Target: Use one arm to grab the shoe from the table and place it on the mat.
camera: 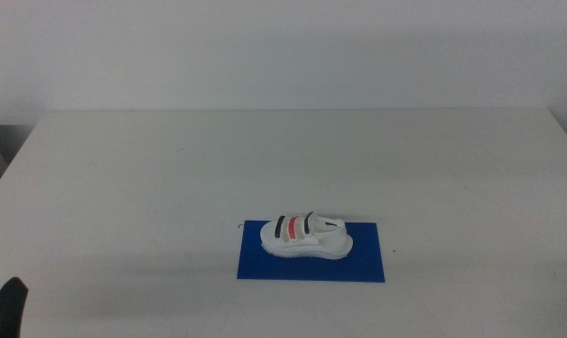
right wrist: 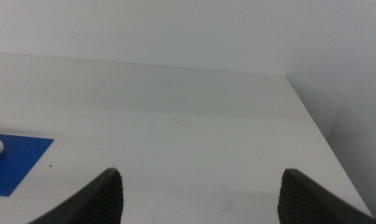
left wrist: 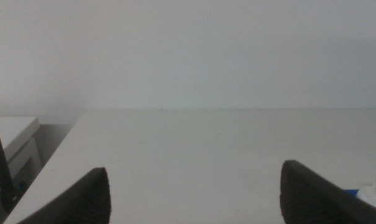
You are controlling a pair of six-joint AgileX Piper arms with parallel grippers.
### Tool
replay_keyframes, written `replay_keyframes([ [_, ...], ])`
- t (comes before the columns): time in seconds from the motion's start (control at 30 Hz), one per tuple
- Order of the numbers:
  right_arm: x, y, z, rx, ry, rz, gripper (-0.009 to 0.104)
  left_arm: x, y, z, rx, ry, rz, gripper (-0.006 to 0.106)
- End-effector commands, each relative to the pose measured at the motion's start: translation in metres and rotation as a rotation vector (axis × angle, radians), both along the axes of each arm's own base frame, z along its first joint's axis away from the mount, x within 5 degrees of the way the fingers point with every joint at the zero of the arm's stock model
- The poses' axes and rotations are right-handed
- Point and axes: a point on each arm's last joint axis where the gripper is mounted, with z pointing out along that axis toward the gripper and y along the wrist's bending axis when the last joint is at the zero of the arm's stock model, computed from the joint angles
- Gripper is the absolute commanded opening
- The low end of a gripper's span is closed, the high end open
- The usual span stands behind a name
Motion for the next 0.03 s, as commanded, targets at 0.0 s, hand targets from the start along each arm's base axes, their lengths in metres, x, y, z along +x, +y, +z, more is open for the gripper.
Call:
replay_keyframes([
  [0.0,-0.0009,-0.0003,0.0067,-0.018,-0.097,-0.002,0.064,-0.0011,0.0003,0.0056,-0.031,-0.089,0.001,0.094],
])
